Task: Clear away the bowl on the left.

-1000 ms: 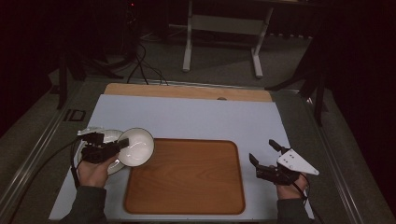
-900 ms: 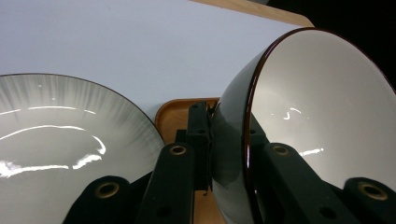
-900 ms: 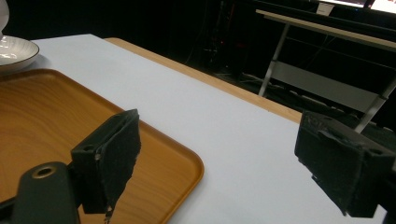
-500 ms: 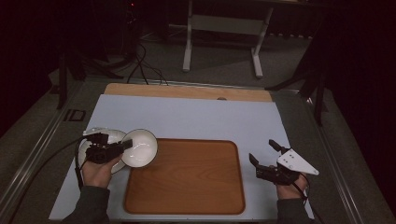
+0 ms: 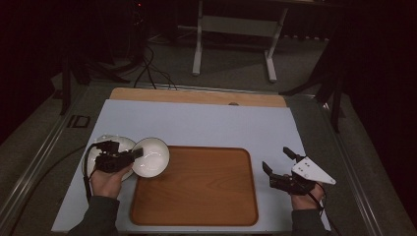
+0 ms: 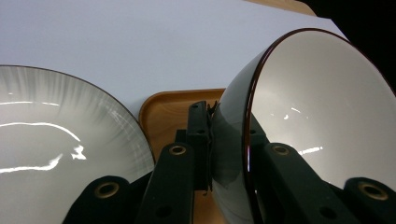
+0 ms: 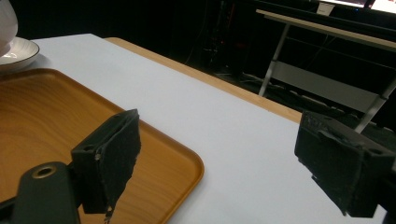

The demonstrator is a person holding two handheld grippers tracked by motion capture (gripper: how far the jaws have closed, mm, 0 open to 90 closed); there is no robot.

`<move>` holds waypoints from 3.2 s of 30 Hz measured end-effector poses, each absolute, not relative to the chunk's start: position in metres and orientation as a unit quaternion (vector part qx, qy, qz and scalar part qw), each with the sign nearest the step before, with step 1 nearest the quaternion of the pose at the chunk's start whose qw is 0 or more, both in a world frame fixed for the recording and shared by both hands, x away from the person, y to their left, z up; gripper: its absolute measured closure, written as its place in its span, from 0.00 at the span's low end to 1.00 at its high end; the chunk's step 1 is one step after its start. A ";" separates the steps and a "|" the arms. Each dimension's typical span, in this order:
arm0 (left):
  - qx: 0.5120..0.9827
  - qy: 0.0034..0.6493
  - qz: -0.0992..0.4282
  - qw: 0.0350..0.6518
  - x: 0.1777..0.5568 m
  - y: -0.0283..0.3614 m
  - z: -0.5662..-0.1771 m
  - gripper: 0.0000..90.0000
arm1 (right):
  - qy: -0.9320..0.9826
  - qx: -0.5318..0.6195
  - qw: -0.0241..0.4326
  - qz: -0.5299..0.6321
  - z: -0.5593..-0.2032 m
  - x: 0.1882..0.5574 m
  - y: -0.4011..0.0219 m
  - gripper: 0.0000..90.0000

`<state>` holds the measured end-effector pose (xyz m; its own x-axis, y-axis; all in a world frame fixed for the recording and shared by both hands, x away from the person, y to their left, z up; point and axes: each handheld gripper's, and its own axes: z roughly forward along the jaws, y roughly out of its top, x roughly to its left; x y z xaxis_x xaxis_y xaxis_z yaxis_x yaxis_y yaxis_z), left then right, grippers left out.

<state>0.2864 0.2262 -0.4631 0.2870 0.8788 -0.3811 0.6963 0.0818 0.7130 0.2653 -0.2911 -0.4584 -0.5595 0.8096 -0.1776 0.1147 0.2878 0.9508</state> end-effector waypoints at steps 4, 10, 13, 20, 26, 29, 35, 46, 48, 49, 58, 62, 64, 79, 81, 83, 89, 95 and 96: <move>0.673 0.587 0.103 0.438 0.287 0.223 -0.464 0.90 | 0.726 0.319 0.343 0.504 -0.458 0.265 -0.291 0.15; 0.677 0.585 0.103 0.434 0.288 0.219 -0.466 0.90 | 0.725 0.318 0.344 0.504 -0.458 0.265 -0.291 0.15; 0.680 0.584 0.102 0.432 0.288 0.217 -0.467 0.90 | 0.725 0.318 0.344 0.504 -0.458 0.265 -0.291 0.15; 0.685 0.582 0.100 0.427 0.289 0.214 -0.469 0.90 | 0.726 0.318 0.344 0.504 -0.458 0.265 -0.291 0.15; 0.688 0.581 0.097 0.424 0.290 0.210 -0.471 0.90 | 0.726 0.319 0.343 0.504 -0.458 0.265 -0.291 0.15; 0.691 0.579 0.097 0.422 0.290 0.208 -0.472 0.90 | 0.726 0.319 0.343 0.503 -0.458 0.265 -0.291 0.15; 0.696 0.577 0.096 0.417 0.291 0.203 -0.473 0.90 | 0.726 0.319 0.343 0.503 -0.459 0.265 -0.291 0.15; 0.701 0.575 0.094 0.412 0.292 0.198 -0.476 0.90 | 0.726 0.319 0.344 0.504 -0.458 0.265 -0.291 0.15; 0.702 0.574 0.093 0.411 0.292 0.197 -0.477 0.90 | 0.726 0.319 0.343 0.504 -0.458 0.265 -0.291 0.15; 0.702 0.574 0.093 0.411 0.292 0.197 -0.477 0.90 | 0.726 0.318 0.344 0.504 -0.458 0.265 -0.291 0.15; 0.703 0.574 0.092 0.410 0.294 0.194 -0.479 0.90 | 0.726 0.318 0.343 0.504 -0.458 0.265 -0.291 0.15; 0.705 0.572 0.093 0.409 0.294 0.192 -0.480 0.90 | 0.726 0.317 0.343 0.505 -0.458 0.266 -0.290 0.15; 0.707 0.571 0.092 0.407 0.295 0.190 -0.481 0.90 | 0.726 0.317 0.342 0.504 -0.458 0.266 -0.290 0.15; 0.722 0.565 0.087 0.391 0.297 0.180 -0.488 0.90 | 0.727 0.317 0.343 0.504 -0.458 0.265 -0.290 0.15; 0.721 0.565 0.087 0.390 0.297 0.179 -0.488 0.90 | 0.726 0.317 0.343 0.504 -0.458 0.265 -0.290 0.15; 0.723 0.565 0.085 0.388 0.297 0.178 -0.489 0.90 | 0.726 0.317 0.343 0.504 -0.458 0.265 -0.290 0.15; 0.727 0.564 0.082 0.382 0.298 0.175 -0.493 0.90 | 0.726 0.316 0.344 0.504 -0.458 0.265 -0.291 0.15; 0.730 0.562 0.078 0.380 0.299 0.170 -0.496 0.90 | 0.727 0.317 0.343 0.504 -0.458 0.265 -0.290 0.15; 0.730 0.562 0.078 0.380 0.299 0.170 -0.496 0.90 | 0.726 0.317 0.343 0.504 -0.458 0.265 -0.290 0.15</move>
